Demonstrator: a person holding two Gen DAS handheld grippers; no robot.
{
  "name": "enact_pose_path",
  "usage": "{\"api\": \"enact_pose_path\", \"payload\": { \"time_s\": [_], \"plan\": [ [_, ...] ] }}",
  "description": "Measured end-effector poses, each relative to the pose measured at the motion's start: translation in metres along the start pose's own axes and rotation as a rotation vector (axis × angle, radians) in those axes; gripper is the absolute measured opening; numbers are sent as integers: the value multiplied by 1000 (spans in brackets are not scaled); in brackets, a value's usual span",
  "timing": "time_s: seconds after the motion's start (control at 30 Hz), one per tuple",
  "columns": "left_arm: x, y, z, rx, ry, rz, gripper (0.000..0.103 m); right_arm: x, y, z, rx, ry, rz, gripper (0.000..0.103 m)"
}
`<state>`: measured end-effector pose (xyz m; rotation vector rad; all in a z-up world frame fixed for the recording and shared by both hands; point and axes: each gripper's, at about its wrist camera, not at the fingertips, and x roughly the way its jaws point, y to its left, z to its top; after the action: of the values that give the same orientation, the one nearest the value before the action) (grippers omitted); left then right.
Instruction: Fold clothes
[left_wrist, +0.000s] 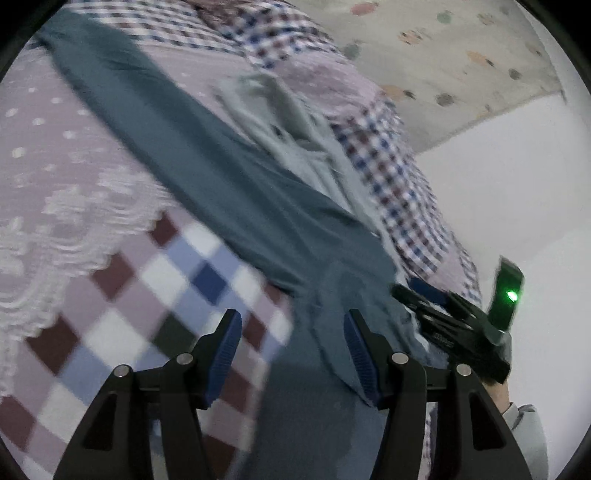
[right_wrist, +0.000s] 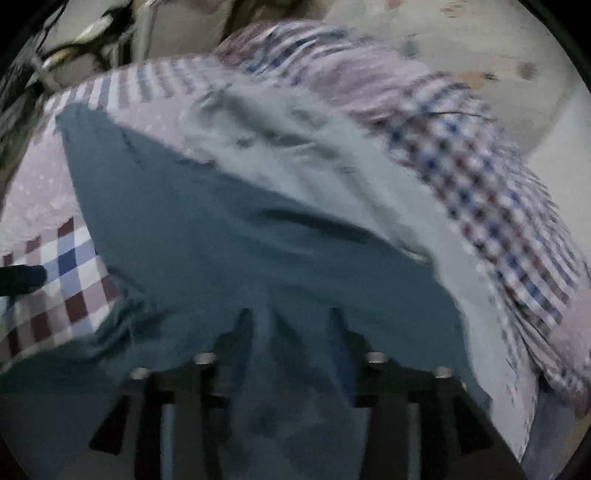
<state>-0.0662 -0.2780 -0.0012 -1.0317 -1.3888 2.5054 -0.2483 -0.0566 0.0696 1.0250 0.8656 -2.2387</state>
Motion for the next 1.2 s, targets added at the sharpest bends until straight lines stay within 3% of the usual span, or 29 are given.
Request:
{"api": "enact_pose_path", "payload": {
  "time_s": [0.1,0.2,0.3,0.43,0.7,0.83,0.9,0.93,0.97,1.07,1.13,1.2],
  "plan": [
    [5,-16,-6,55,16,-38,61,-44,-68,-52,165,-22,-67,60],
    [6,-29,-13,109,16,-49,61,-71,-149,-119,390,25,-172,60],
    [4,-36,-16,138,-8,-37,47,-97,-217,-188,610,45,-248,60],
    [4,-39,-18,143,-42,-21,41,-98,-260,-241,770,50,-248,59],
    [16,-42,-24,173,-39,29,40,-33,-261,-248,750,97,-174,52],
    [20,-41,-26,185,-25,49,40,-3,-265,-242,746,126,-225,51],
    [20,-40,-26,187,-29,56,40,8,-275,-242,776,148,-258,45],
    [19,-39,-25,182,-30,57,39,11,-280,-244,804,152,-264,29],
    [20,-37,-25,171,-30,54,39,13,-285,-245,827,156,-262,4],
    [22,-32,-24,135,-23,40,39,13,-297,-245,848,157,-252,0],
    [24,-32,-24,133,-18,46,36,3,-306,-242,842,156,-304,0],
    [24,-33,-25,140,-17,47,34,-16,-315,-237,827,128,-415,0]
  ]
}}
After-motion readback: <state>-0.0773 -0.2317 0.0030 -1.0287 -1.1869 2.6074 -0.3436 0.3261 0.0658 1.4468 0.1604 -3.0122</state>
